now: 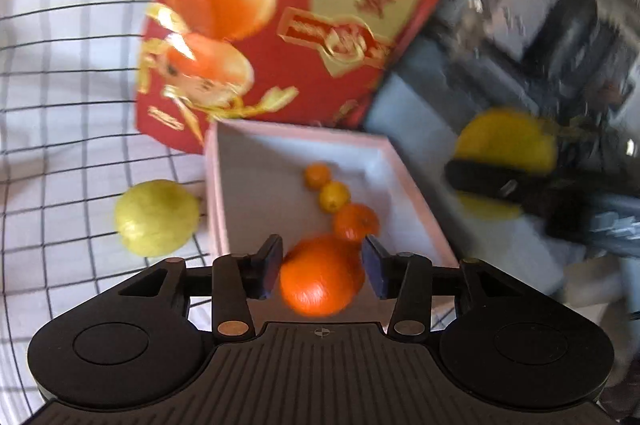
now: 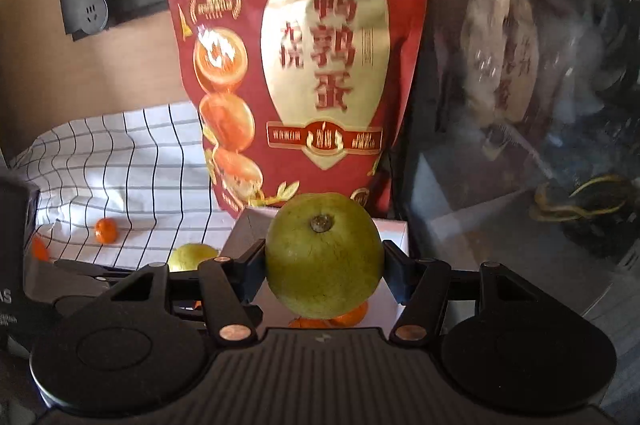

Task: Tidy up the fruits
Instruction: 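Carry the orange and pear over the pink box and open both tools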

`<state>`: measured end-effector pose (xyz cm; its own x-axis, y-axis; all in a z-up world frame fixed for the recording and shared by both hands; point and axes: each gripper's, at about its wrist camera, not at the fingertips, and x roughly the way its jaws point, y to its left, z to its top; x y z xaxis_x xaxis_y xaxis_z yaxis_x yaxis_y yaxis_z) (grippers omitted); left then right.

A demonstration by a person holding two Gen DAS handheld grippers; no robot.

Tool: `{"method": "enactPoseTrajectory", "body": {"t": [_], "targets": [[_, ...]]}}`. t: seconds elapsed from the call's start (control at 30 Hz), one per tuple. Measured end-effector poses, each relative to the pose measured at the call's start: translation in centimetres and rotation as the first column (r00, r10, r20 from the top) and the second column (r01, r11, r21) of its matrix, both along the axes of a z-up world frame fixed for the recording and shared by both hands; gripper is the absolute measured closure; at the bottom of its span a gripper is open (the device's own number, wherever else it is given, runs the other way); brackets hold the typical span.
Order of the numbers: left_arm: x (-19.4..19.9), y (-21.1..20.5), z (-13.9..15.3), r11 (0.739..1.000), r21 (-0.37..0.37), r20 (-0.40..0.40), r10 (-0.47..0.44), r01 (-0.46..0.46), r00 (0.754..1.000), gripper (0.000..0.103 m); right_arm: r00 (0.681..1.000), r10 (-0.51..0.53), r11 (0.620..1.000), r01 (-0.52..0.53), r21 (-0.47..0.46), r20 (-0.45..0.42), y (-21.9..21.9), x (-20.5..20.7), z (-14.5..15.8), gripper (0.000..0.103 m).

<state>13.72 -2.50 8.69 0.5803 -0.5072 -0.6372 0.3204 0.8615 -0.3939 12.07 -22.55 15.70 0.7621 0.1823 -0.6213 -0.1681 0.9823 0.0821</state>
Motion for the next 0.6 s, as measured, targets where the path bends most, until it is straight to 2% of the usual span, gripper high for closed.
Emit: {"method": "enactPoseTrajectory", "body": {"t": [0.07, 0.2, 0.3, 0.43, 0.5, 0.6], "targets": [[-1.3, 1.7, 0.7, 0.998, -0.044, 0.038, 0.035, -0.033, 0.999, 0.055, 0.999, 0.012, 1.0, -0.012, 0.022, -0.032, -0.1, 0.6, -1.0, 0.043], [-4.5, 4.2, 2.2, 0.996, -0.035, 0.114, 0.084, -0.081, 0.99, 0.055, 0.992, 0.029, 0.998, -0.022, 0.061, -0.12, 0.9, 3.6, -3.4, 0.043], [-7.3, 6.3, 2.3, 0.993, -0.027, 0.102, 0.113, -0.111, 0.988, 0.055, 0.982, 0.05, 0.996, -0.036, 0.081, -0.18, 2.6, 6.4, -5.1, 0.043], [-11.6, 9.1, 1.1, 0.988, 0.053, 0.082, 0.142, -0.146, 0.986, 0.055, 0.955, 0.042, 0.992, -0.005, 0.124, -0.294, 4.4, 10.5, -7.8, 0.043], [-13.2, 10.8, 0.3, 0.976, 0.072, 0.059, 0.203, -0.207, 0.977, 0.056, 0.94, 0.022, 0.991, 0.025, 0.135, -0.34, 5.0, 12.1, -9.1, 0.043], [-14.8, 14.2, -0.7, 0.945, 0.078, 0.015, 0.318, -0.318, 0.948, 0.056, 0.933, 0.014, 0.996, 0.017, 0.084, -0.359, 6.3, 13.2, -10.5, 0.043]]}}
